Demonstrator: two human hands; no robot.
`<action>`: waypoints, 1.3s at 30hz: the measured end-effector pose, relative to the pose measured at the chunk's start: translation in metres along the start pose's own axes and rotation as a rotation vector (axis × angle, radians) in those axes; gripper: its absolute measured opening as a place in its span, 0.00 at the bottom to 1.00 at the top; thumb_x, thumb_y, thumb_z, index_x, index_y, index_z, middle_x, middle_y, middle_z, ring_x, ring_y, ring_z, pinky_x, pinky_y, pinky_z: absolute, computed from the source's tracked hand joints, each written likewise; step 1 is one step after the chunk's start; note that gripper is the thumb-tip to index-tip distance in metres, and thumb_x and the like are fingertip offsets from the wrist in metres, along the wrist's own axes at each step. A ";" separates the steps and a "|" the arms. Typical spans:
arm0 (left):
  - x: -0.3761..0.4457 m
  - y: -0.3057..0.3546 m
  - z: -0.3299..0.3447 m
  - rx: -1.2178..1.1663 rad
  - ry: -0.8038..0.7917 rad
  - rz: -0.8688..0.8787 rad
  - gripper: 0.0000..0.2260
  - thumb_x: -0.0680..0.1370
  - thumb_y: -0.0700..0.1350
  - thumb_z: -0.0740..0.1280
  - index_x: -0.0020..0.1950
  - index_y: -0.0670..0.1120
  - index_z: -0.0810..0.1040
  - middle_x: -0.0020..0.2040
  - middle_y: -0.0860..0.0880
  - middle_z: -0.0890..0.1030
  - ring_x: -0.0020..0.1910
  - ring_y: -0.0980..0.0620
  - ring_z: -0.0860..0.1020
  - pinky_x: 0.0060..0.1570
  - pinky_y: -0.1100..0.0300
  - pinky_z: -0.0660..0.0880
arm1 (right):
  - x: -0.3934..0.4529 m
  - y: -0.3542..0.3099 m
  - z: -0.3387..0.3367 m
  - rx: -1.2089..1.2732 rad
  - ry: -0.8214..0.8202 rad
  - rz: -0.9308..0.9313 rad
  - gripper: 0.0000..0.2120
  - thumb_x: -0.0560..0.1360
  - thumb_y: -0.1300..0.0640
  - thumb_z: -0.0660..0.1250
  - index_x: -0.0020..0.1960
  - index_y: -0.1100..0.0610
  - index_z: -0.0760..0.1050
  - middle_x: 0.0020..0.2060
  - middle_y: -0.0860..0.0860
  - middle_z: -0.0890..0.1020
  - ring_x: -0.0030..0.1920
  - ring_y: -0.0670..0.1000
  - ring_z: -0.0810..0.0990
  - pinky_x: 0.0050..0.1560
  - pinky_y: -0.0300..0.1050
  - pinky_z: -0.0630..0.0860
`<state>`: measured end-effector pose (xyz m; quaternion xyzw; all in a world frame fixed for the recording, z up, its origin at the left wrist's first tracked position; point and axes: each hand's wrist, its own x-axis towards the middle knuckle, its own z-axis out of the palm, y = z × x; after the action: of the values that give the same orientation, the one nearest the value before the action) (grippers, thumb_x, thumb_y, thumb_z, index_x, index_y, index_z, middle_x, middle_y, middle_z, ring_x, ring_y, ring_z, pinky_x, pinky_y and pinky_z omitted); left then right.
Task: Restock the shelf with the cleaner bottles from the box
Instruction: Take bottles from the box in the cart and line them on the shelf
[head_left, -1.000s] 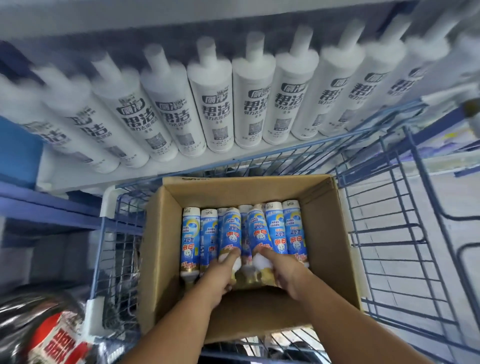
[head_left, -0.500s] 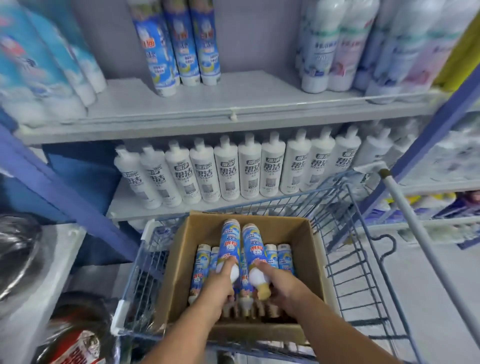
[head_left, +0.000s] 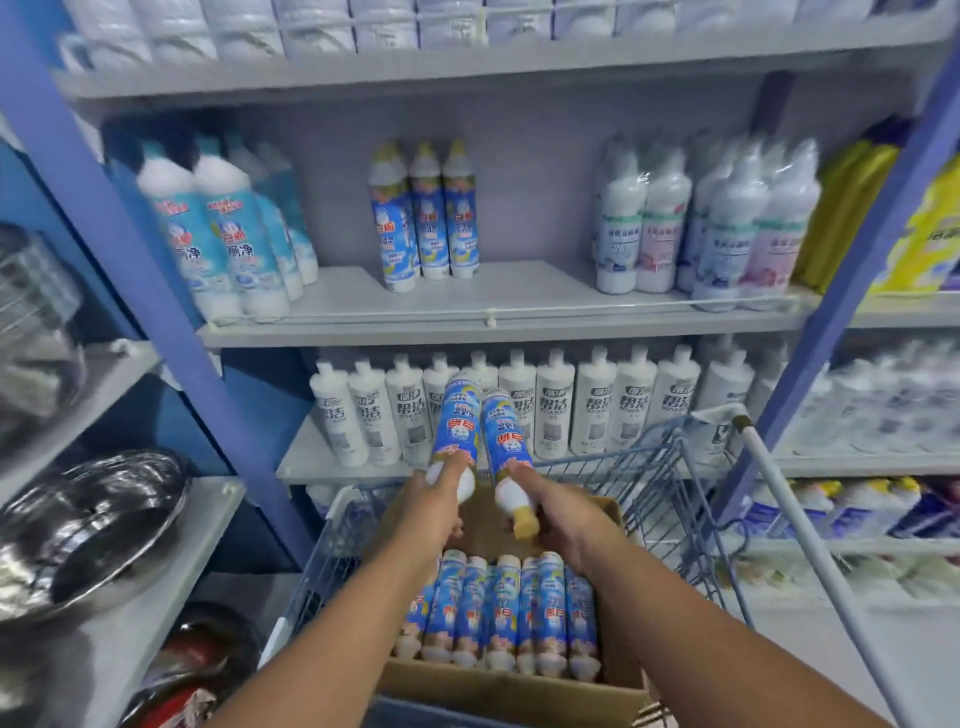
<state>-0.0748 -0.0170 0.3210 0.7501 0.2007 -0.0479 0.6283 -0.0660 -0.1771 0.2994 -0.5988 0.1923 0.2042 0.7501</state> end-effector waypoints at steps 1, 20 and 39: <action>-0.003 0.012 -0.002 -0.011 0.001 0.023 0.26 0.69 0.70 0.66 0.47 0.48 0.81 0.36 0.45 0.82 0.28 0.46 0.77 0.35 0.53 0.74 | -0.002 -0.010 0.003 0.003 -0.009 -0.027 0.25 0.73 0.42 0.74 0.58 0.62 0.80 0.42 0.57 0.86 0.35 0.54 0.83 0.36 0.45 0.80; 0.081 0.152 -0.046 -0.136 -0.046 0.179 0.17 0.76 0.61 0.66 0.52 0.48 0.79 0.43 0.46 0.82 0.32 0.50 0.76 0.29 0.61 0.71 | 0.039 -0.155 0.070 -0.037 0.012 -0.253 0.23 0.74 0.43 0.73 0.58 0.61 0.79 0.44 0.57 0.87 0.38 0.56 0.85 0.38 0.46 0.80; 0.212 0.186 -0.083 0.029 -0.293 -0.099 0.21 0.77 0.62 0.65 0.54 0.44 0.76 0.39 0.41 0.82 0.23 0.49 0.72 0.29 0.58 0.77 | 0.107 -0.222 0.138 -0.243 0.157 -0.110 0.25 0.77 0.38 0.65 0.52 0.62 0.79 0.32 0.56 0.81 0.28 0.54 0.80 0.36 0.46 0.82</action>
<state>0.1715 0.0901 0.4408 0.7333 0.1430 -0.1909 0.6367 0.1492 -0.0789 0.4532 -0.7089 0.1909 0.1372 0.6649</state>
